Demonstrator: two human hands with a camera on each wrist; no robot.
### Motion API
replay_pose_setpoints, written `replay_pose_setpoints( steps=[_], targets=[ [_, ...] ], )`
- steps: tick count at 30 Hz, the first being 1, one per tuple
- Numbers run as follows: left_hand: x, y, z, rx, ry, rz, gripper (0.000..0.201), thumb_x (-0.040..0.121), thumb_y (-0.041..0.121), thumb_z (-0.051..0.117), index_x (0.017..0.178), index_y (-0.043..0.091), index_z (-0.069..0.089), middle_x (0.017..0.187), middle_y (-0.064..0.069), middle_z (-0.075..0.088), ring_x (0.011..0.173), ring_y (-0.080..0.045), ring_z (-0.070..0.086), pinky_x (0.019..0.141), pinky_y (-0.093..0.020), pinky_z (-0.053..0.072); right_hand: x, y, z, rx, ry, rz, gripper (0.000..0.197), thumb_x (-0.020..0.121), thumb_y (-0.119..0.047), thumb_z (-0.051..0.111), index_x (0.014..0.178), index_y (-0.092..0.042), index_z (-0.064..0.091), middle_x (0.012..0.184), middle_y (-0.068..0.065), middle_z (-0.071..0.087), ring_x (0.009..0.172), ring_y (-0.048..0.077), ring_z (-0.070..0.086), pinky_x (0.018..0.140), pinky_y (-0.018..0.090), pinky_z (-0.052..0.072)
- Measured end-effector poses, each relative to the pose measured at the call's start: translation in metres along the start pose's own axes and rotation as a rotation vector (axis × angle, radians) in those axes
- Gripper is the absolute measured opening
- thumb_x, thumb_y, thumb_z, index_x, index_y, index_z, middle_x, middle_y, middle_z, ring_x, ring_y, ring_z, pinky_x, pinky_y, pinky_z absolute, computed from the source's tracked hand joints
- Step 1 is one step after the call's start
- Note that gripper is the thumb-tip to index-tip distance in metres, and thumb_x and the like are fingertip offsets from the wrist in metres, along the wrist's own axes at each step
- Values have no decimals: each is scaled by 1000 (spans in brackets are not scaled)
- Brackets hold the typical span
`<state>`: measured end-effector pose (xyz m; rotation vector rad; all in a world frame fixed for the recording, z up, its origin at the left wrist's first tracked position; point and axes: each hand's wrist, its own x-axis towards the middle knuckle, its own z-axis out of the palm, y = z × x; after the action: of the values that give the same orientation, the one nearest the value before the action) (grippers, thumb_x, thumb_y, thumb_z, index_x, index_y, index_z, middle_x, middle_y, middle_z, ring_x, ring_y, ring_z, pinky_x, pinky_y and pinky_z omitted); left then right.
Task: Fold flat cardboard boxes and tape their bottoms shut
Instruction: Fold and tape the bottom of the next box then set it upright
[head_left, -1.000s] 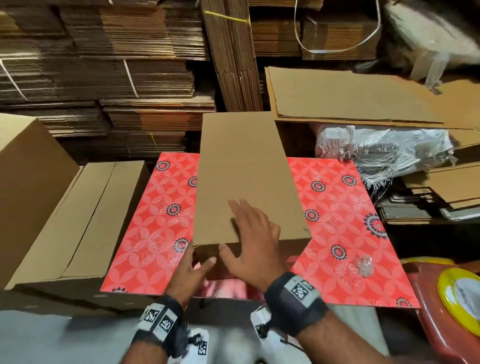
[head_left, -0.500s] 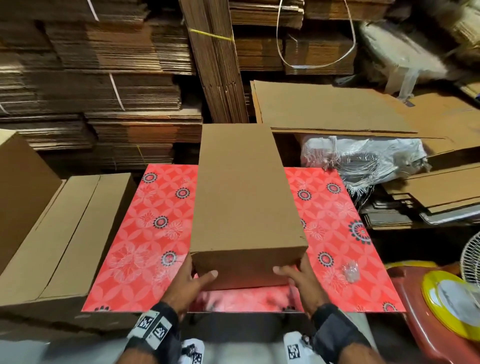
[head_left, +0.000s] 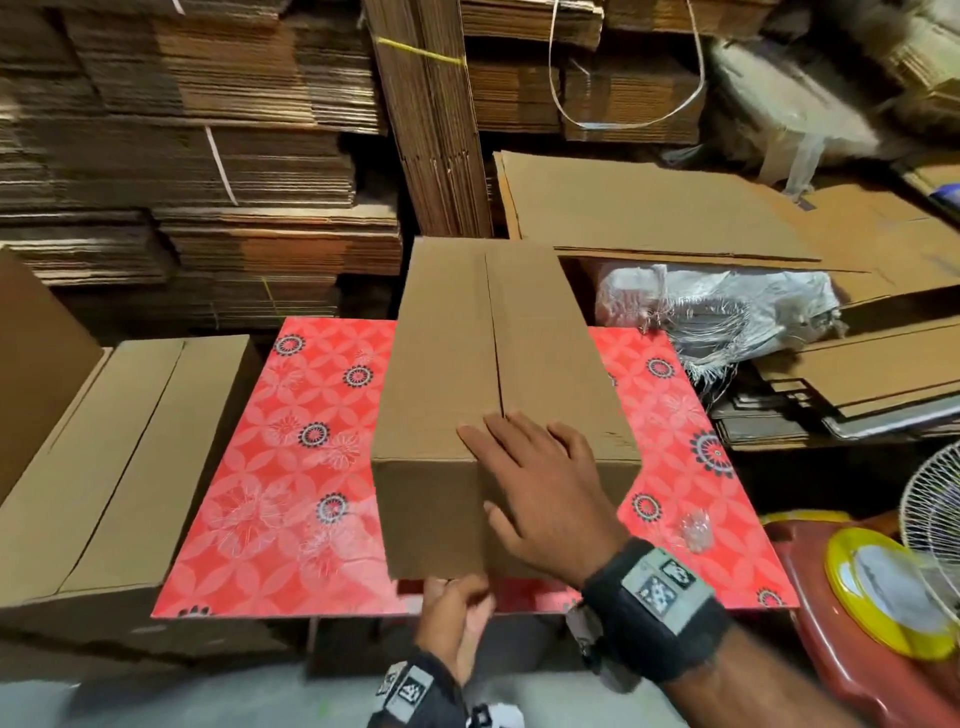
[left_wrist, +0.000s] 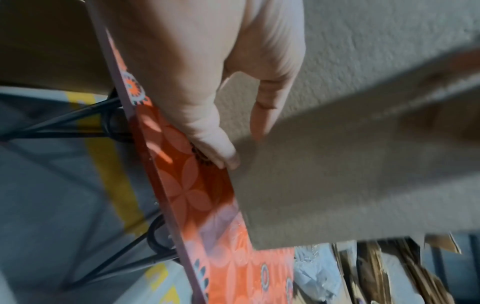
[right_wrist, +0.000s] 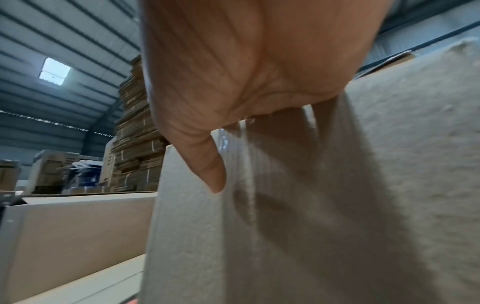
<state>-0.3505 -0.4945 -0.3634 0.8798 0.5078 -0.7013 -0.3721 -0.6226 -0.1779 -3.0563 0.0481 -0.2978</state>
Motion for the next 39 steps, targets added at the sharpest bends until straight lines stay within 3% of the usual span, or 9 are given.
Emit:
replay_pose_setpoints(
  steps=[5,10,14,17,21,25,27,33,39],
  targets=[
    [-1,12,-14,107,-17,-7,27,85,-22,52,110,-14,58,95,-26,66,92,-29,64,75,-32,62,-10,-13,19,-14,-52,7,88,76,-41,68,155,-28,32,157,4,43,143,25,43,109,54,40],
    [-13,40,-30,720,-39,96,24,86,-5,65,108,6,67,99,-18,73,79,-21,67,66,-29,58,-11,-9,40,-64,-189,35,96,71,-40,72,156,-20,34,162,9,37,145,25,41,110,51,37],
    [-42,90,-20,1023,-49,466,13,78,13,66,84,23,71,86,-4,74,80,-24,73,79,-48,61,-3,-3,46,-82,-158,27,96,67,-35,77,155,-19,39,159,7,42,144,24,43,109,51,38],
    [-74,126,4,1112,-13,921,12,77,16,60,81,24,68,77,8,70,76,-14,67,73,-31,56,4,2,48,-57,-158,23,98,66,-34,80,154,-18,41,158,8,43,142,26,44,109,50,38],
    [-77,155,40,1426,-85,1350,22,82,24,64,101,17,70,107,5,67,104,-16,58,92,-32,42,19,12,42,71,-217,21,96,80,-38,71,161,-22,23,168,6,22,154,23,23,119,47,20],
    [-34,159,40,1669,-216,1220,39,92,42,55,121,20,71,133,2,65,126,-19,53,115,-48,33,35,32,27,255,-235,46,87,85,-51,55,161,-28,22,169,2,18,156,22,14,119,46,19],
    [-22,159,34,1624,-210,1204,42,96,46,50,124,22,72,135,6,66,131,-15,54,121,-42,25,33,43,31,182,-194,37,83,83,-57,50,158,-27,31,166,4,27,154,25,20,116,49,26],
    [-15,167,36,1660,-216,1253,34,96,35,57,120,19,74,131,4,69,129,-16,58,121,-45,26,26,39,46,42,-167,5,89,78,-56,55,155,-18,36,163,10,34,150,30,31,116,51,26],
    [-17,179,33,1711,-267,1274,31,94,26,55,116,16,74,124,-1,71,121,-21,62,118,-47,28,19,21,41,94,-207,-3,89,72,-63,47,154,-30,36,164,8,29,148,31,31,111,50,28]
  ],
)
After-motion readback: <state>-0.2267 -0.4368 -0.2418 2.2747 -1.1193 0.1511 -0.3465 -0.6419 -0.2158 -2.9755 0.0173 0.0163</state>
